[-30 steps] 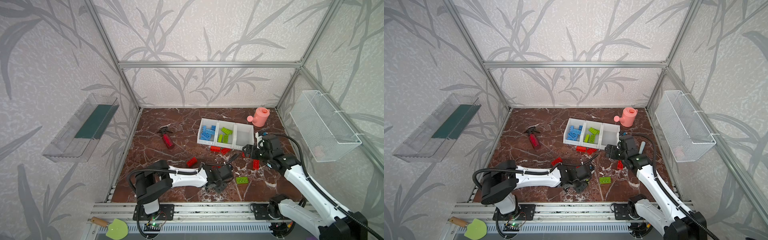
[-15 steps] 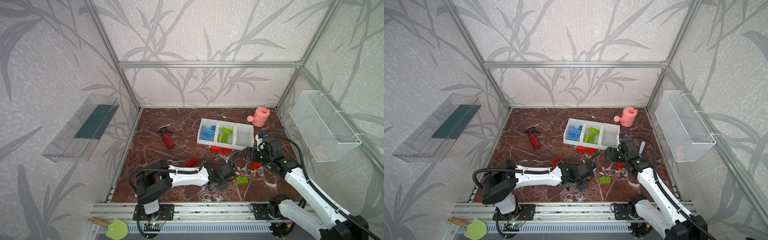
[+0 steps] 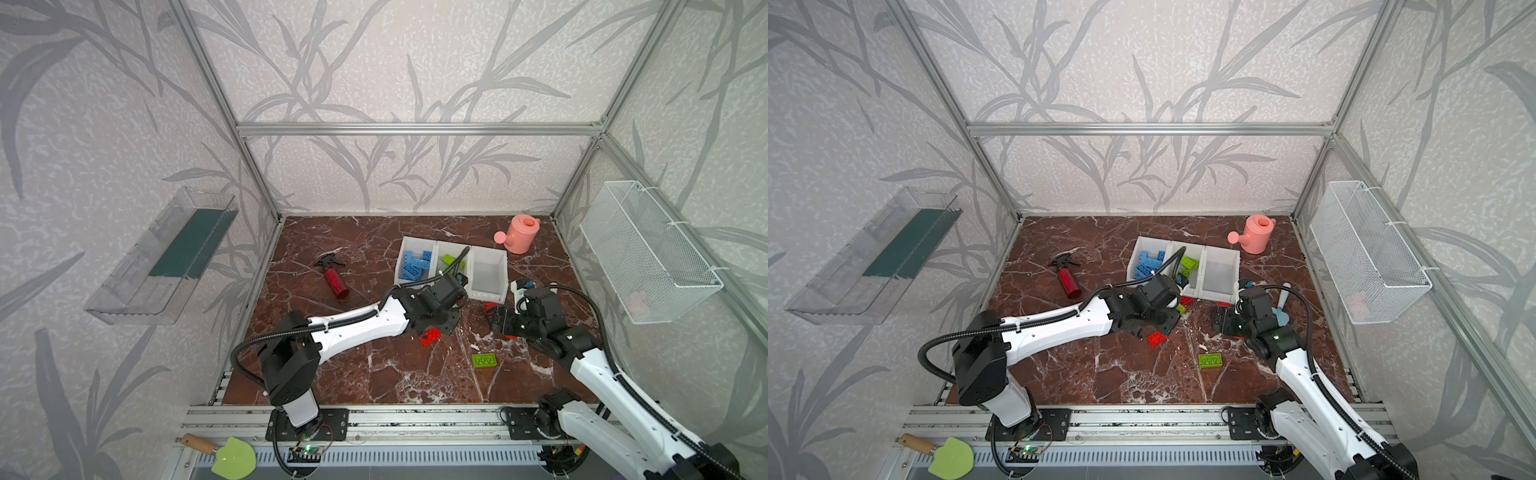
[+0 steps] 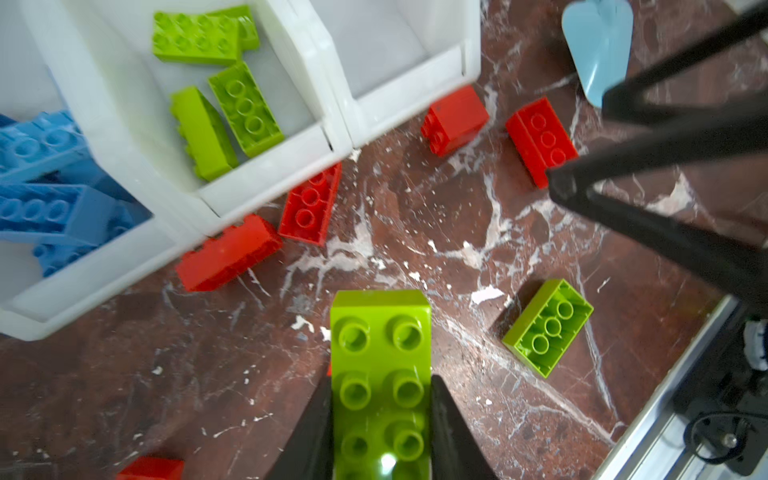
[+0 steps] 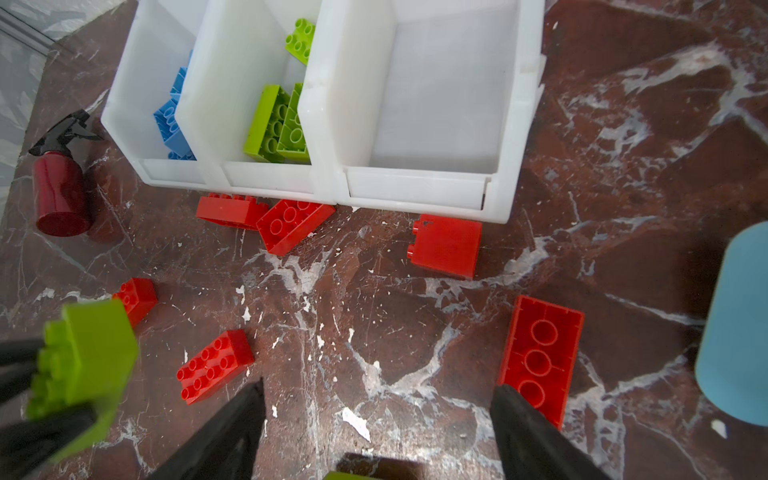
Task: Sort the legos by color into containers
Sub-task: 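Reach the left gripper to a green brick near red bricks and grasp, then carry the green brick into the middle compartment and release, left gripper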
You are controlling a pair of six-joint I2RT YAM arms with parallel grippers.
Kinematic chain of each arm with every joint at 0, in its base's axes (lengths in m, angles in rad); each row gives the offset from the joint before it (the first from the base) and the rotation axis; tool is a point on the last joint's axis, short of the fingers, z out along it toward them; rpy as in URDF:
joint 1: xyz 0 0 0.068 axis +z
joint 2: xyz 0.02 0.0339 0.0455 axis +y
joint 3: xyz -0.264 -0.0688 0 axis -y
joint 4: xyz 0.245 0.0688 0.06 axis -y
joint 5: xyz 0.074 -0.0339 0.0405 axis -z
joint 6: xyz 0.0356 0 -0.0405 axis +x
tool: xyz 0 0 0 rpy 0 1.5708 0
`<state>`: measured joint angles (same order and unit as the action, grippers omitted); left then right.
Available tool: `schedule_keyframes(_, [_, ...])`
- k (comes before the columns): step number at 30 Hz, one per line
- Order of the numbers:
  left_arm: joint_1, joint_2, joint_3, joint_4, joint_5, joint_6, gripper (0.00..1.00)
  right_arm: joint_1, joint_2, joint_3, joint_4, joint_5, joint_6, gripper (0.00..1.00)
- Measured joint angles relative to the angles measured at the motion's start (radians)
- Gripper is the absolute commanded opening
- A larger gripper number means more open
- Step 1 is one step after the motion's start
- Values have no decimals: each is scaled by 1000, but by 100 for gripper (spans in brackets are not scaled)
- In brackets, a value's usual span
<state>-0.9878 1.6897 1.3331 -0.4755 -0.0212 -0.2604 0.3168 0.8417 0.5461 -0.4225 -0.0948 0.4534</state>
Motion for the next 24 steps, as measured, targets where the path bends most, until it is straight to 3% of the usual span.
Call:
schedule_keyframes(12, [136,255,399,-82,42,11,24,25,-23,-56,39,0,11,87])
schedule_keyframes(24, [203,583,789,-242,-23,-45,25,88,-27,-95,98,45,10,87])
